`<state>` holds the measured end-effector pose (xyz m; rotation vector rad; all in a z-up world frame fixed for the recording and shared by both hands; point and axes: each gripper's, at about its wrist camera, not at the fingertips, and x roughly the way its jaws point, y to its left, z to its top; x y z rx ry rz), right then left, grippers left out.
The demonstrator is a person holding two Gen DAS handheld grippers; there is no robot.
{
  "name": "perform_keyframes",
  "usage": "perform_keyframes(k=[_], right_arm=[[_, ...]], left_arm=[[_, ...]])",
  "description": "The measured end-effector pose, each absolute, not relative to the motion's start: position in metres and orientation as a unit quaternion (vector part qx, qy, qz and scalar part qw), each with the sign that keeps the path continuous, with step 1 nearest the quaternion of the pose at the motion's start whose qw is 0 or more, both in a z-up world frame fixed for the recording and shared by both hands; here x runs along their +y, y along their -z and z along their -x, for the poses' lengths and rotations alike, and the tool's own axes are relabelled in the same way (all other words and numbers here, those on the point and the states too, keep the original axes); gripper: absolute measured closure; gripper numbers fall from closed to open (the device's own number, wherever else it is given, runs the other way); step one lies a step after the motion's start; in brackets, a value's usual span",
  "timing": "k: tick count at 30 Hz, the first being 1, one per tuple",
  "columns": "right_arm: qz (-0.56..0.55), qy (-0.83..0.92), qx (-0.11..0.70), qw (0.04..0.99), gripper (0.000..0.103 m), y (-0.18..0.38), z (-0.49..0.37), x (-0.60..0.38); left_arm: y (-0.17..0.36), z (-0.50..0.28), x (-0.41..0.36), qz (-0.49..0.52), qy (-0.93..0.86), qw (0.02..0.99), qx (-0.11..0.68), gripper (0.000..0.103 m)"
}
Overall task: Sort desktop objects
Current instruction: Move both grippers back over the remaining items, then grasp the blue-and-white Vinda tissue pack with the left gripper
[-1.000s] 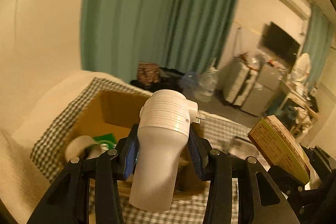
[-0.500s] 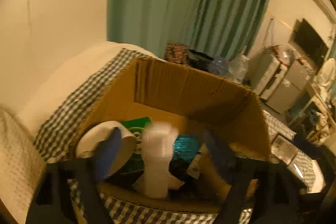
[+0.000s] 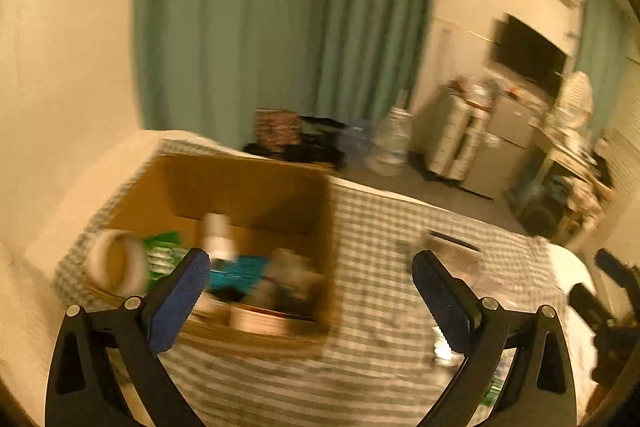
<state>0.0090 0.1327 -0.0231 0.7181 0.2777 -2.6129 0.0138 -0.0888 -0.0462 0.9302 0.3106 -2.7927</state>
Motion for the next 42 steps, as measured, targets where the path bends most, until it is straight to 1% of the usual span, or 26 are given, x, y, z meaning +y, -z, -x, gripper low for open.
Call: perform_keyframes(k=[4, 8, 12, 14, 17, 20, 23, 26, 29, 34, 36, 37, 39, 40, 42], right_arm=[[-0.271, 0.946, 0.081, 0.161, 0.013, 0.035, -0.034, 0.203], [-0.288, 0.945, 0.057, 0.143, 0.012, 0.066, -0.044, 0.248], [-0.292, 0.948, 0.045, 0.121, 0.013, 0.105, -0.051, 0.281], [-0.285, 0.952, 0.04, 0.105, 0.013, 0.12, -0.053, 0.295], [-0.289, 0.952, 0.036, 0.091, 0.013, 0.143, -0.055, 0.315], [-0.317, 0.943, 0.004, 0.098, 0.013, 0.156, -0.043, 0.33], [-0.316, 0.943, -0.024, 0.1, 0.013, 0.16, -0.03, 0.34], [-0.314, 0.944, -0.023, 0.101, 0.013, 0.169, -0.022, 0.341], [-0.328, 0.939, -0.01, 0.102, 0.013, 0.183, -0.016, 0.343], [-0.338, 0.935, -0.015, 0.11, 0.013, 0.19, -0.012, 0.344], [-0.337, 0.935, -0.016, 0.111, 0.013, 0.191, -0.012, 0.344], [-0.338, 0.935, -0.015, 0.111, 0.013, 0.191, -0.012, 0.344], [-0.34, 0.934, -0.011, 0.11, 0.013, 0.192, -0.013, 0.342], [-0.341, 0.933, -0.01, 0.11, 0.013, 0.192, -0.013, 0.341], [-0.343, 0.932, -0.013, 0.115, 0.013, 0.192, -0.016, 0.341]], left_arm=[[0.062, -0.002, -0.032, -0.339, 0.932, 0.058, 0.114, 0.0], [0.1, 0.01, 0.021, -0.375, 0.919, 0.037, 0.117, 0.0], [0.15, 0.021, 0.072, -0.433, 0.892, -0.003, 0.129, 0.0], [0.17, 0.021, 0.089, -0.45, 0.884, -0.005, 0.123, 0.0], [0.205, 0.028, 0.117, -0.491, 0.865, -0.036, 0.099, 0.0], [0.218, 0.031, 0.138, -0.499, 0.863, -0.039, 0.068, 0.0], [0.221, 0.038, 0.152, -0.493, 0.866, -0.05, 0.063, 0.0], [0.23, 0.049, 0.157, -0.499, 0.864, -0.039, 0.051, 0.0], [0.244, 0.06, 0.15, -0.516, 0.853, -0.03, 0.074, 0.0], [0.256, 0.068, 0.137, -0.52, 0.851, -0.019, 0.067, 0.0], [0.257, 0.07, 0.13, -0.521, 0.848, -0.027, 0.093, 0.0], [0.257, 0.069, 0.127, -0.518, 0.849, -0.03, 0.101, 0.001], [0.253, 0.068, 0.122, -0.511, 0.852, -0.034, 0.112, 0.009], [0.251, 0.067, 0.12, -0.507, 0.854, -0.034, 0.111, 0.016], [0.248, 0.065, 0.117, -0.503, 0.857, -0.032, 0.109, 0.016]])
